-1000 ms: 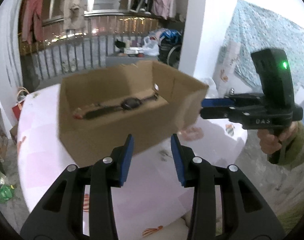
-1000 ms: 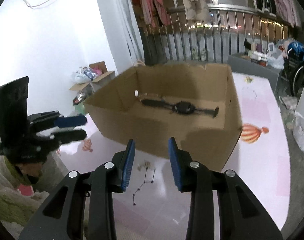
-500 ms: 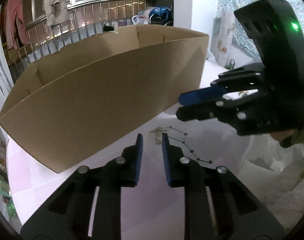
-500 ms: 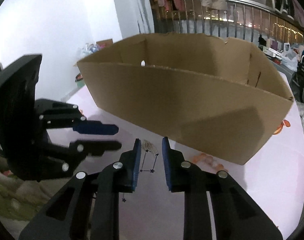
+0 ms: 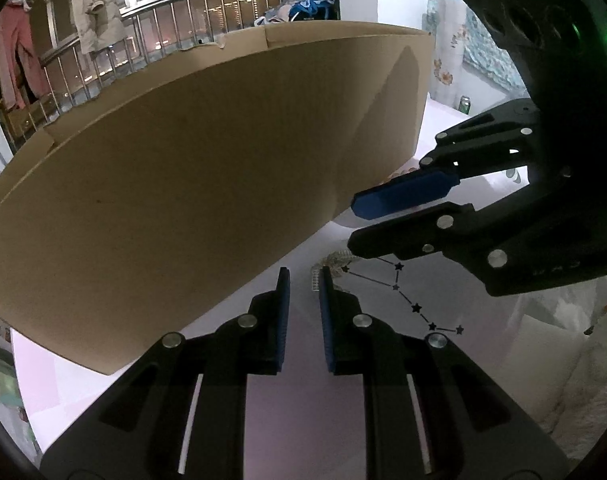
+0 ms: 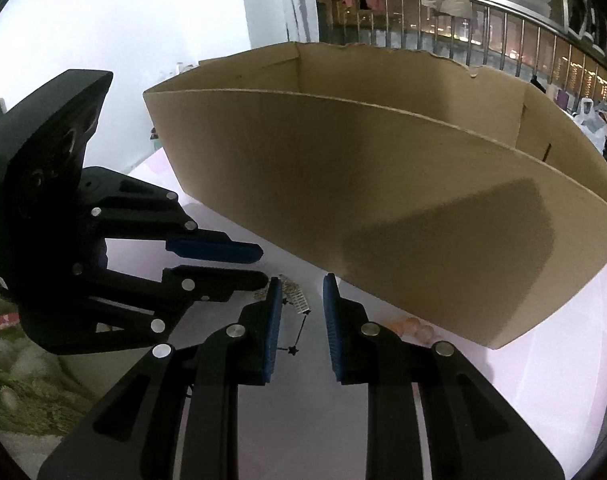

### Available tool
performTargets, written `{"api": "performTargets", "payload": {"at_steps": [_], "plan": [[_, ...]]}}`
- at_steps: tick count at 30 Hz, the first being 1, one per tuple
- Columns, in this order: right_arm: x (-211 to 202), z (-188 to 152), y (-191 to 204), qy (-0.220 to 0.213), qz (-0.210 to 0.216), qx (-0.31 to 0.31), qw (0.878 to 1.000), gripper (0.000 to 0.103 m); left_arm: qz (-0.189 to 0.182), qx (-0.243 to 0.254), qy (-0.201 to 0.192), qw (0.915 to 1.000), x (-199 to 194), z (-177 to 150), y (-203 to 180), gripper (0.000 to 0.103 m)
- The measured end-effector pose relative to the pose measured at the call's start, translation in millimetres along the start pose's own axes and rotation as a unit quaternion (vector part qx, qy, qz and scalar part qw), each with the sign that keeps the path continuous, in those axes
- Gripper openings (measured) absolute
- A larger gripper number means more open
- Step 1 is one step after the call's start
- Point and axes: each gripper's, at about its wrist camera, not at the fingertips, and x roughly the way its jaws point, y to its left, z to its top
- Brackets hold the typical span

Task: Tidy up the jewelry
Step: 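Grasp the silver star chain necklace with the left tool while the right tool grasps it too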

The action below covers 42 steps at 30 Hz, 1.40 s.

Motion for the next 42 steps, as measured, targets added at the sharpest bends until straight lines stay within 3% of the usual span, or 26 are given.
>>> {"api": "performTargets", "payload": {"at_steps": [14, 18, 35, 42], "plan": [[17, 5, 7, 0.031, 0.009, -0.016, 0.999, 0.011, -0.021, 0.004, 0.006, 0.9998, 9, 8, 5, 0.013], [15, 7, 7, 0.035, 0.010, -0.009, 0.999, 0.005, -0.026, -0.001, 0.008, 0.9996, 10, 8, 6, 0.005], [1, -3, 4, 0.042, -0.012, 0.019, 0.999, 0.005, -0.013, -0.025, 0.019, 0.9994, -8, -6, 12, 0.004], [-13, -4, 5, 0.025, -0.016, 0.035, 0.999, 0.005, -0.009, -0.051, 0.015, 0.9986, -16, -16, 20, 0.000]]}}
